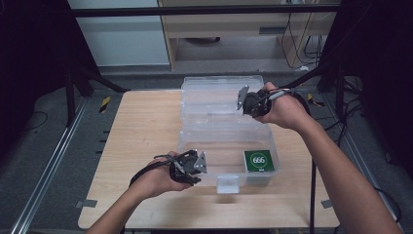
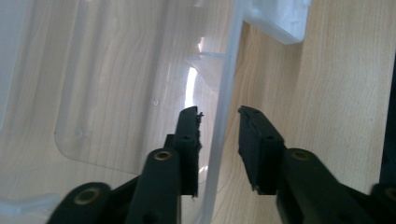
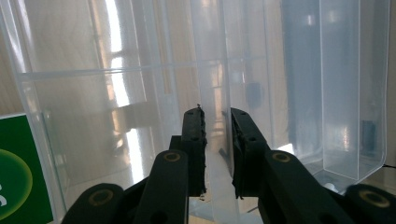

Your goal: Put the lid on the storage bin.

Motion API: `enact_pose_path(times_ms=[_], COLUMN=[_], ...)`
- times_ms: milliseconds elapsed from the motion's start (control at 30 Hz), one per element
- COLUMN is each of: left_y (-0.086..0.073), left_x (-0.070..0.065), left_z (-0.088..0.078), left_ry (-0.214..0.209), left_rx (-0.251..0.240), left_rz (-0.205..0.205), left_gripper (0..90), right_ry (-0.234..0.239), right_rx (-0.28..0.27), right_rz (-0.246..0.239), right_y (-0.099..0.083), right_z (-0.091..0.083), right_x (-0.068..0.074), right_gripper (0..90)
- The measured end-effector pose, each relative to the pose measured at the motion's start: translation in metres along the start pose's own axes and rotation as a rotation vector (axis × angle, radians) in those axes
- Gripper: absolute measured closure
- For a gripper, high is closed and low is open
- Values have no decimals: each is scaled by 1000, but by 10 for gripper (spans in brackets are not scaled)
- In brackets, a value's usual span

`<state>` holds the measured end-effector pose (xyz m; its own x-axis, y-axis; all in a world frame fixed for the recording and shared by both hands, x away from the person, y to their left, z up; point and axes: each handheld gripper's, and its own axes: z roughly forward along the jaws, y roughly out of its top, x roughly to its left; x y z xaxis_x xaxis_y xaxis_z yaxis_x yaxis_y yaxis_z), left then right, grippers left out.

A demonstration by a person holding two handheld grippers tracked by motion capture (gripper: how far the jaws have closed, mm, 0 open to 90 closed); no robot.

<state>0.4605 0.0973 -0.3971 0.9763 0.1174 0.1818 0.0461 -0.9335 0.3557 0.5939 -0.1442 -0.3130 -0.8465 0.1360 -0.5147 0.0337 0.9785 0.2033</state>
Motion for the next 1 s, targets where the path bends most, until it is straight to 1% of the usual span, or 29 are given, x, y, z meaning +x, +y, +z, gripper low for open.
enact_pose_path(times_ms=[33, 67, 100, 133, 233, 333, 400, 433, 500, 567, 667, 867, 1000], left_y=[1, 2, 3, 4, 5, 5, 5, 4, 4, 3, 4, 4, 5], left_x=[1, 2, 2, 2, 3, 2, 2, 2, 1, 0, 0, -1, -1], left_z=[0, 1, 1, 1, 1, 1, 1, 2, 3, 2, 2, 2, 3], left_ry=[-5, -10, -12, -10, -16, -7, -2, 0, 4, 9, 12, 20, 28], left_rx=[0, -5, -4, -3, 8, 7, 3, -11, -20, -21, -16, -9, -10], left_rz=[0, -5, -2, -1, -10, -17, -25, -38, -46, -57, -56, -66, -70], left_gripper=[716, 736, 791, 802, 809, 809, 808, 808, 807, 805, 804, 801, 799], right_ry=[0, -3, -4, -5, -6, 1, 6, 10, 14, 28, 35, 47, 38], right_rx=[0, 0, 7, 6, 6, 5, 3, 7, 12, 19, 17, 14, 1], right_rz=[0, -2, -6, -5, -8, -18, -29, -31, -33, -39, -49, -46, -69], right_y=[0, 0, 0, 0, 0, 1, 3, 4, 5, 8, 9, 11, 12], right_z=[0, 0, -1, -1, -1, -1, -2, -2, -3, -5, -7, -13, -20], right_x=[0, 0, 1, 1, 1, 1, 2, 2, 2, 2, 3, 6, 12], right_gripper=[774, 775, 775, 776, 779, 788, 798, 804, 808, 825, 832, 846, 847])
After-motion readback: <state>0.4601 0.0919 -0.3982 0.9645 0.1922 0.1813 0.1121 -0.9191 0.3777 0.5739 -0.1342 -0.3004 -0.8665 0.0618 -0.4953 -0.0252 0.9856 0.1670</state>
